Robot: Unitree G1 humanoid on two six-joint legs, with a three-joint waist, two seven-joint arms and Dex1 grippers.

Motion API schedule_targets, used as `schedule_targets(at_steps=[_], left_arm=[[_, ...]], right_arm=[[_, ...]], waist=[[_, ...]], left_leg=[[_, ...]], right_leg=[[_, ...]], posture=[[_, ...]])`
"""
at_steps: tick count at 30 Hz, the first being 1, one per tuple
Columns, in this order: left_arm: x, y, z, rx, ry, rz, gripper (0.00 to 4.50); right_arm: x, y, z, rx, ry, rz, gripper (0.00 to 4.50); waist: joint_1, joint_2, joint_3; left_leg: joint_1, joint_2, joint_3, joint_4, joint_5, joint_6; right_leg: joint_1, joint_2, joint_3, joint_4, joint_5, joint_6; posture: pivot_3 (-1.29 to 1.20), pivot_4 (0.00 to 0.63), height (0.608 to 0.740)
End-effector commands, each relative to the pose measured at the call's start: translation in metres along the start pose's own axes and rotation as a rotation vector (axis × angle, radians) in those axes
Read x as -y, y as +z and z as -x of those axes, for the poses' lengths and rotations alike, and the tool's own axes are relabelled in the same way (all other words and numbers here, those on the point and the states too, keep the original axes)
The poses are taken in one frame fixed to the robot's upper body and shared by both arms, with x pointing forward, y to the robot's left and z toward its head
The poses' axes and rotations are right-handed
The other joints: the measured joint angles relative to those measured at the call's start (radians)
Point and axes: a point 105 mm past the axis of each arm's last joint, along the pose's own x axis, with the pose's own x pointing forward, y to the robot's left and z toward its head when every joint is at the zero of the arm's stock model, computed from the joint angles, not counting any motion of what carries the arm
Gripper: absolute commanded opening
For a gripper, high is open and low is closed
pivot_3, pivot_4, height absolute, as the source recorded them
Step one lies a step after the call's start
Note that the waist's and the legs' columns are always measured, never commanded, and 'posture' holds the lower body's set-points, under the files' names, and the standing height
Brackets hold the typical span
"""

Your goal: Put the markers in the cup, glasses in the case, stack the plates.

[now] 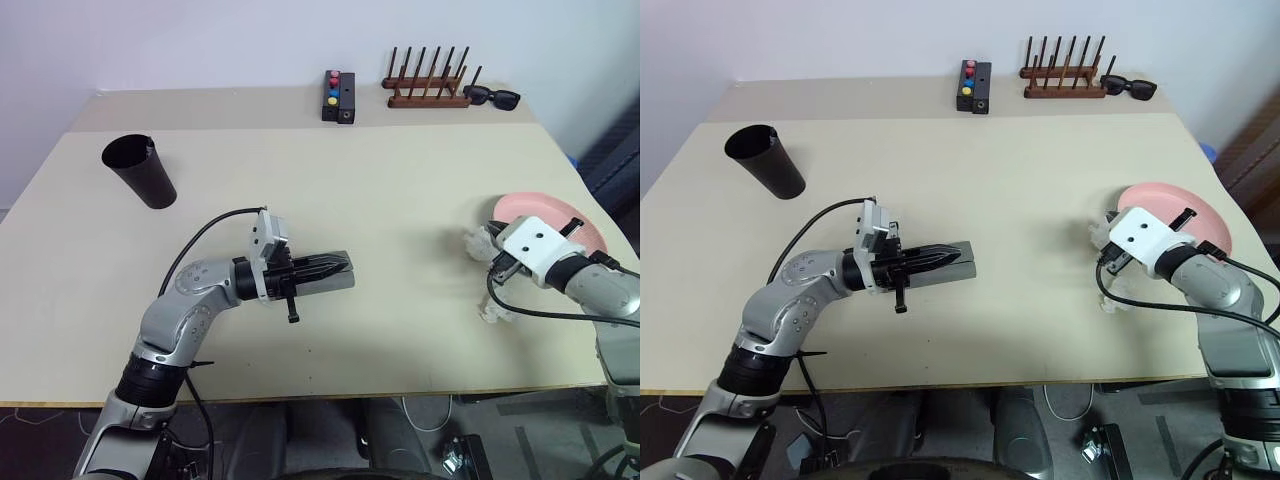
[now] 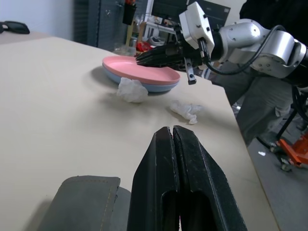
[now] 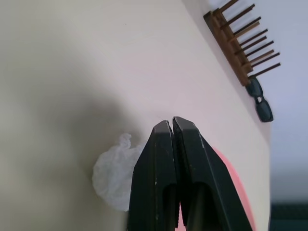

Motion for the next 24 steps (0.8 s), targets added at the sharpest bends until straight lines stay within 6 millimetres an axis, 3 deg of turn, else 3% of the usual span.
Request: schedule_targets(at_steps=[1, 6, 14, 18, 22, 24], left_arm=[[0.001, 0.002, -0.001, 0.013, -0.005, -0.025, 0.00], [0.001, 0.002, 0.001, 0.012, 0.003, -0.028, 0.00], [0.002, 0.005, 0.001, 0.013, 0.010, -0.033, 0.00], [0.002, 0.008, 0.000, 0.014, 0.011, -0.035, 0.00], [0.002, 0.010, -0.002, 0.016, 0.008, -0.035, 0.00], [0.002, 0.011, -0.002, 0.017, 0.006, -0.034, 0.00]], right_arm=[[-0.001, -0.002, -0.003, 0.000, 0.000, -0.053, 0.92], [-0.018, -0.015, -0.011, -0.047, 0.032, -0.046, 3.37], [-0.025, -0.035, -0.022, -0.107, 0.016, -0.035, 3.37], [-0.021, -0.038, -0.023, -0.116, -0.005, -0.016, 2.07], [-0.017, -0.032, -0.022, -0.096, -0.015, 0.005, 0.06], [-0.015, -0.027, -0.020, -0.076, -0.021, 0.017, 0.02]], waist=[[0.000, 0.000, 0.000], [0.000, 0.000, 0.000], [-0.003, 0.000, 0.000], [0.000, 0.000, 0.000], [0.000, 0.000, 0.000], [0.000, 0.000, 0.000]], left_leg=[[0.000, 0.000, 0.000, 0.000, 0.000, 0.000], [0.000, 0.000, 0.000, 0.000, 0.000, 0.000], [0.000, 0.000, 0.000, 0.000, 0.000, 0.000], [0.000, 0.000, 0.000, 0.000, 0.000, 0.000], [0.000, 0.000, 0.000, 0.000, 0.000, 0.000], [0.000, 0.000, 0.000, 0.000, 0.000, 0.000]], right_leg=[[0.000, 0.000, 0.000, 0.000, 0.000, 0.000], [0.000, 0.000, 0.000, 0.000, 0.000, 0.000], [0.001, 0.000, 0.000, -0.001, 0.000, 0.000], [0.001, 0.000, 0.000, -0.001, 0.000, 0.000], [0.001, 0.000, 0.000, -0.001, 0.000, 0.000], [0.001, 0.000, 0.000, -0.001, 0.000, 0.000]], posture=[[0.00, 0.150, 0.740], [0.00, 0.150, 0.740], [0.00, 0.150, 0.740], [0.00, 0.150, 0.740], [0.00, 0.150, 0.740], [0.00, 0.150, 0.740]])
